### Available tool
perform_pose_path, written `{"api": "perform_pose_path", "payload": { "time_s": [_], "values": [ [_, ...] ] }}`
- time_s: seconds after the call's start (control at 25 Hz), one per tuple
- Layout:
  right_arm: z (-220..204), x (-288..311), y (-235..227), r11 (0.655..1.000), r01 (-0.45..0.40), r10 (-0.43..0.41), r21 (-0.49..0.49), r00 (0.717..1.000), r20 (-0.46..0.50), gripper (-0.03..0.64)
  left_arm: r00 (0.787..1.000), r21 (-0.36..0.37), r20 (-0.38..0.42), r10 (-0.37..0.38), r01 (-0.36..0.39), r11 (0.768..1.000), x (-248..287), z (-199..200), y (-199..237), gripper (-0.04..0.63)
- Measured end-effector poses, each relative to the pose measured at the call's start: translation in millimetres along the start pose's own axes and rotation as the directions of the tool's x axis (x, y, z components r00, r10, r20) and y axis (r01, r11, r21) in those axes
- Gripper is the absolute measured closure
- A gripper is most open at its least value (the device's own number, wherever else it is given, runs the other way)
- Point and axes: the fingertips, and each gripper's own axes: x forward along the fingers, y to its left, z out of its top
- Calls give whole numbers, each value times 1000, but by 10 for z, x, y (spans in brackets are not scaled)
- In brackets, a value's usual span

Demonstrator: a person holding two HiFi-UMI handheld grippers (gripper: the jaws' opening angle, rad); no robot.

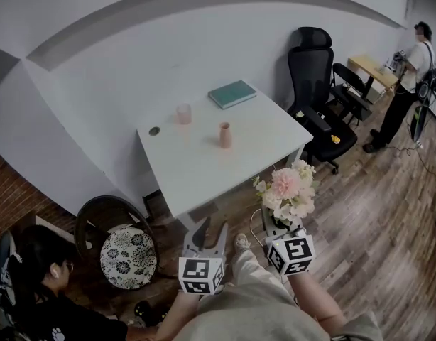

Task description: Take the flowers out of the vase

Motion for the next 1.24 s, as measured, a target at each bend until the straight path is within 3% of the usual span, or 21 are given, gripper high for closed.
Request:
{"api": "perform_pose_path", "payload": {
  "time_s": [1.24],
  "values": [
    [49, 106, 21, 1000, 8, -8, 11, 1000, 12, 565, 1000, -20, 1, 5, -5, 1000, 70, -4, 111, 430]
  ]
}}
